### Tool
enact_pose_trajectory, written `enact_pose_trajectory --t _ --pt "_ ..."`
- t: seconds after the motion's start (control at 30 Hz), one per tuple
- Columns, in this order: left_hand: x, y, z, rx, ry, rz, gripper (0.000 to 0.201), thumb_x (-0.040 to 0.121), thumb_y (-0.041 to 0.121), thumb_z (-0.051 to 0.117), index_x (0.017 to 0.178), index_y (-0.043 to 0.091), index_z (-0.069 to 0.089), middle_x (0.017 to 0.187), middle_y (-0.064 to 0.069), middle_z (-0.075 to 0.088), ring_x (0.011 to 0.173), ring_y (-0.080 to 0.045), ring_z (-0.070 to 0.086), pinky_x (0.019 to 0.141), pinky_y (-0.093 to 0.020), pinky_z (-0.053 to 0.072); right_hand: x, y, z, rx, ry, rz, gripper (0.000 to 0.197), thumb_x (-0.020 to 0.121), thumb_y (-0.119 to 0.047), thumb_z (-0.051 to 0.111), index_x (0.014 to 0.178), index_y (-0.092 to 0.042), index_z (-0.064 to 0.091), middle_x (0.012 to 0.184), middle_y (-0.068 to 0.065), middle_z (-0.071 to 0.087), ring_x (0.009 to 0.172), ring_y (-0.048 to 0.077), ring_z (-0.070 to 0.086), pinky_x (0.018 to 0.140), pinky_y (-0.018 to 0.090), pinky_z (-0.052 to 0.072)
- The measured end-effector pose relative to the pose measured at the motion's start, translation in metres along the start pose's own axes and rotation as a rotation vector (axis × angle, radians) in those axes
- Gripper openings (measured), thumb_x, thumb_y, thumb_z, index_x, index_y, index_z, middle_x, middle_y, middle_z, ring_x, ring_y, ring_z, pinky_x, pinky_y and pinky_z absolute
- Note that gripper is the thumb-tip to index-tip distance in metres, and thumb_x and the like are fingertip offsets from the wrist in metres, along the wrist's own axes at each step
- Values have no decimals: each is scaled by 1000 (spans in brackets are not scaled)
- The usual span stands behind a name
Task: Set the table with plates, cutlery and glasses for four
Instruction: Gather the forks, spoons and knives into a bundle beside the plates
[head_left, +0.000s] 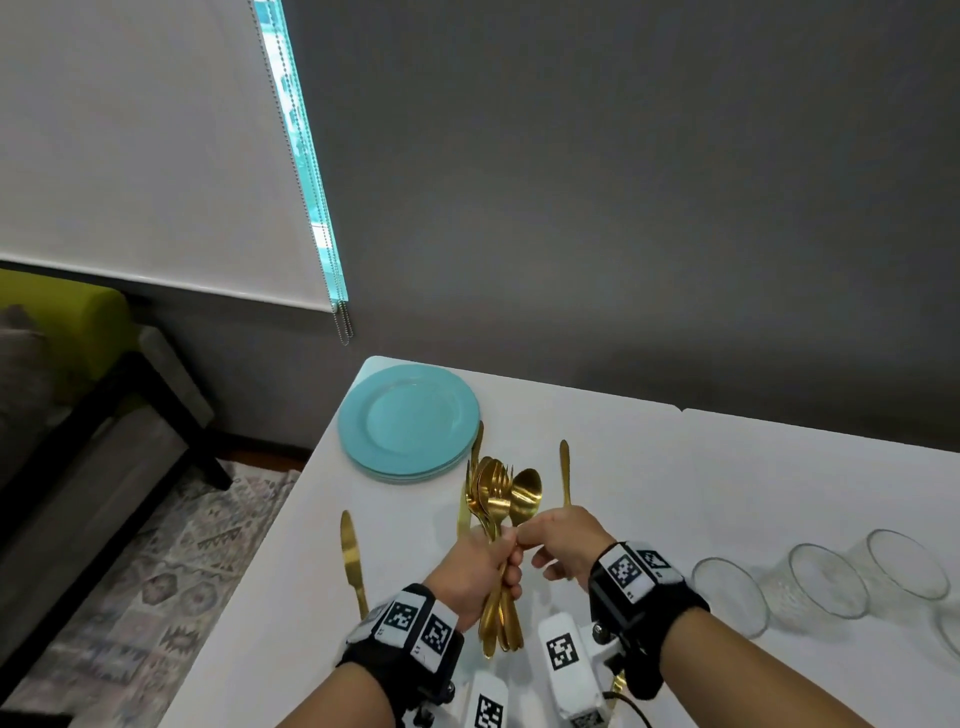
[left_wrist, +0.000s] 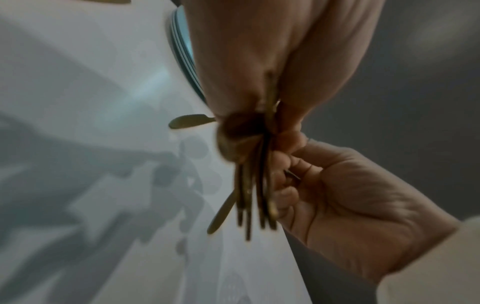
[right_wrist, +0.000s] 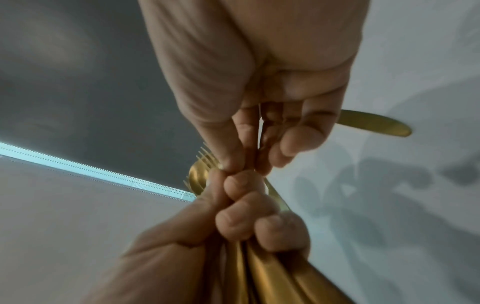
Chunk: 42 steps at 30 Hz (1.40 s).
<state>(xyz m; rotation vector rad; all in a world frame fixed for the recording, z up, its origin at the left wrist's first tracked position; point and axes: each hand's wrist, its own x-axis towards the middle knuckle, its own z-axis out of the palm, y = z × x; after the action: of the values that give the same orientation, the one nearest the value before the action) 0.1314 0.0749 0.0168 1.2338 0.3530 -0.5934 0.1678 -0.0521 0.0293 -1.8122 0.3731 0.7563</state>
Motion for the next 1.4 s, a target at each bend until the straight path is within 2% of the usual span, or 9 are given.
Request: enact_pose_trajectory --t 0.17,0.37,0.5,0.6,0.73,1.03,1.13,1.27,1.4 --pt "-16 -16 14 -110 77 -43 23 99 4 32 83 7 48 60 -4 46 45 -12 43 46 -26 42 -8 17 3 -10 30 50 11 81 -15 68 81 -4 64 64 3 57 55 14 45 44 21 35" --pt "-43 -42 31 -81 114 3 25 102 10 30 87 7 51 64 -6 48 50 -14 49 53 -26 45 -28 44 5 12 53 85 12 76 -11 68 81 -1 68 65 10 54 54 17 44 46 23 35" --pt "-57 -55 30 -44 137 12 24 102 11 32 87 7 51 67 -6 49 52 -13 49 53 -25 48 -42 50 11 -54 -31 43 6 76 -7 63 74 -6 68 66 9 55 55 16 45 47 23 36" --pt "-61 -59 19 -18 124 -9 17 101 11 36 93 7 51 68 -4 49 51 -12 49 52 -24 46 -46 57 18 -22 -43 40 15 79 -6 62 67 -13 67 70 9 59 55 15 47 45 22 36" --pt "-55 -58 2 -8 163 -42 12 99 9 42 94 5 51 66 -4 51 52 -12 51 53 -25 48 -44 53 28 -60 -90 38 9 86 -15 61 81 -15 69 83 6 66 58 13 49 46 21 39" --pt "-1 -33 -59 206 495 -78 25 95 0 43 72 8 48 64 -7 50 53 -15 44 49 -23 40 -17 33 31 -176 -47 73 8 87 -20 59 90 -13 63 82 0 60 60 13 52 53 22 43" --pt "18 -29 -75 335 548 -99 15 94 5 47 81 6 53 65 -5 51 55 -15 48 54 -25 44 -7 30 33 -190 -26 97 9 87 -17 58 92 -11 63 80 1 58 59 12 51 52 21 43" --pt "38 -38 -83 483 577 -137 26 91 14 54 111 -1 56 94 -17 66 83 -28 63 85 -38 55 5 32 36 -225 -5 119 7 88 -19 59 82 -15 63 80 0 59 62 14 53 55 23 45" --pt "40 -39 -76 550 675 -138 38 90 9 55 125 -2 43 119 -21 59 112 -35 57 92 -36 46 13 31 38 -248 14 142 14 88 -20 61 73 -21 61 80 -1 60 67 16 54 60 25 47"
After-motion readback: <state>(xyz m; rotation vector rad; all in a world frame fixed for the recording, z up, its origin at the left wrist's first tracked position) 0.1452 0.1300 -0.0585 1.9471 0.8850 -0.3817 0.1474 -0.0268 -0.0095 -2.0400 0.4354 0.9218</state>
